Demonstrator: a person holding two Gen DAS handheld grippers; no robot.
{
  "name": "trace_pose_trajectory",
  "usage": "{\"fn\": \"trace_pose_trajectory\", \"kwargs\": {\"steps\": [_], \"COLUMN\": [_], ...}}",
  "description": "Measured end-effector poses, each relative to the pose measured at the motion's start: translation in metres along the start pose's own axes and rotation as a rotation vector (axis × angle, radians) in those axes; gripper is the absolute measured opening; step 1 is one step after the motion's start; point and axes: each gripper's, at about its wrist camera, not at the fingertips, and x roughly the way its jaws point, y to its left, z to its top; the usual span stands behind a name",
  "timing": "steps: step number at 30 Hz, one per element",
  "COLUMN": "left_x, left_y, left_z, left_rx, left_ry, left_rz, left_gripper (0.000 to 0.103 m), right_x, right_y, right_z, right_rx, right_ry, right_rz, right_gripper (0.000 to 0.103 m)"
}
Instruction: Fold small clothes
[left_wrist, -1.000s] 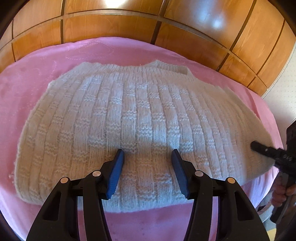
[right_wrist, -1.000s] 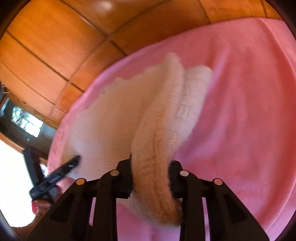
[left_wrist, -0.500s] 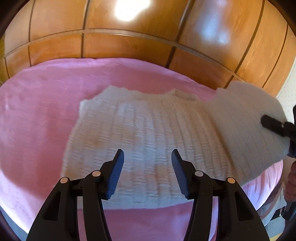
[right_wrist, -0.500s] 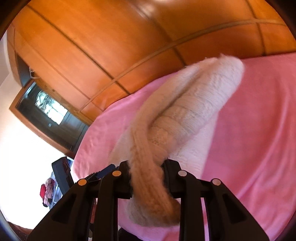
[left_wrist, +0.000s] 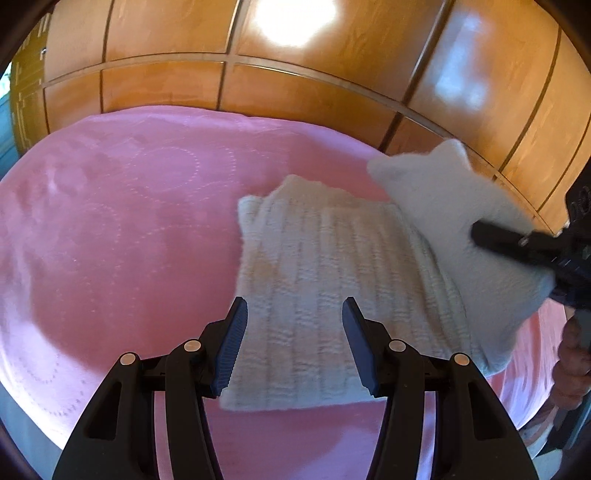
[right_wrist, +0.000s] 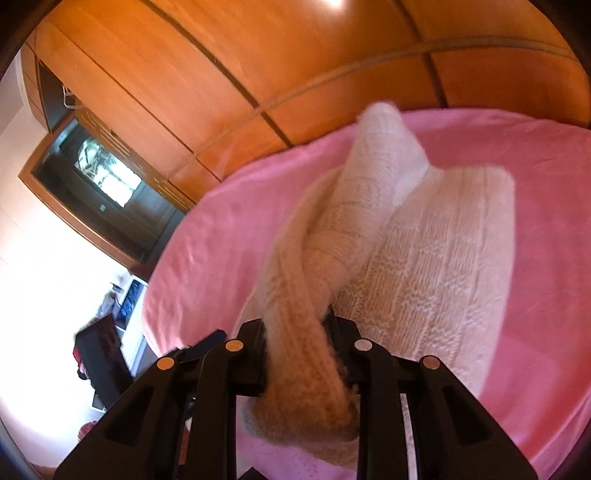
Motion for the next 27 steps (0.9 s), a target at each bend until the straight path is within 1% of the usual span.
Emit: {"fn": "trace_pose_trajectory", "kwargs": {"steps": [2,5,8,11,12,13,14,15,16,17,18,20,21,22,24,27], "left_x": [0.0,-0.003,-0.003,-0.004,-0.003,-0.003,-0.002,-0.001,0.001,0.004,0.007,0.015,0.018,0.02,0.026,0.039], "left_y": [0.005,0.011,0.013,0.011,0.01,0.01,0.01,0.011,0.013,0.018,0.021,0.028,0.029,0.03,0.029,0.026], "left_z": [0.0,-0.001,0.001,0.002,0.003,0.004,0.006,0.009,0.012,0.015,0.018,0.025,0.028,0.031,0.036,0.041], "left_rx": [-0.009,-0.018,-0.022,-0.023,-0.028,-0.036,-0.047,-0.074,-0.102,-0.154,-0.191,-0.284,-0.308,-0.325,-0.335,-0.346], "left_ry": [0.008,0.013,0.015,0.017,0.021,0.026,0.034,0.049,0.061,0.084,0.1,0.143,0.151,0.155,0.166,0.21], "left_rz": [0.0,0.01,0.008,-0.012,-0.032,-0.052,-0.08,-0.129,-0.171,-0.244,-0.294,-0.426,-0.456,-0.471,-0.496,-0.507], "left_gripper": [0.053,0.053,0.06,0.068,0.072,0.073,0.074,0.075,0.077,0.077,0.077,0.078,0.08,0.08,0.08,0.08], "right_x": [0.014,0.021,0.023,0.027,0.029,0.028,0.025,0.026,0.026,0.026,0.025,0.024,0.023,0.018,0.007,-0.02], "right_y": [0.0,-0.002,-0.005,-0.001,0.002,0.004,0.004,0.005,0.007,0.008,0.01,0.013,0.014,0.014,0.013,0.005], "right_z": [-0.006,-0.014,-0.021,-0.026,-0.027,-0.029,-0.031,-0.032,-0.034,-0.033,-0.035,-0.039,-0.04,-0.042,-0.045,-0.054], "right_rx": [-0.009,-0.016,-0.03,-0.067,-0.086,-0.105,-0.124,-0.136,-0.148,-0.154,-0.165,-0.183,-0.181,-0.174,-0.165,-0.144], "right_ry": [0.02,0.034,0.036,0.032,0.026,0.018,0.014,0.012,0.01,0.005,-0.002,-0.008,-0.01,-0.018,-0.041,-0.084], "right_rz": [-0.016,-0.03,-0.041,-0.059,-0.068,-0.067,-0.062,-0.063,-0.052,-0.039,-0.023,0.01,0.034,0.082,0.118,0.132], "right_gripper": [0.022,0.022,0.022,0.022,0.025,0.029,0.031,0.034,0.042,0.045,0.049,0.057,0.067,0.071,0.071,0.074]}}
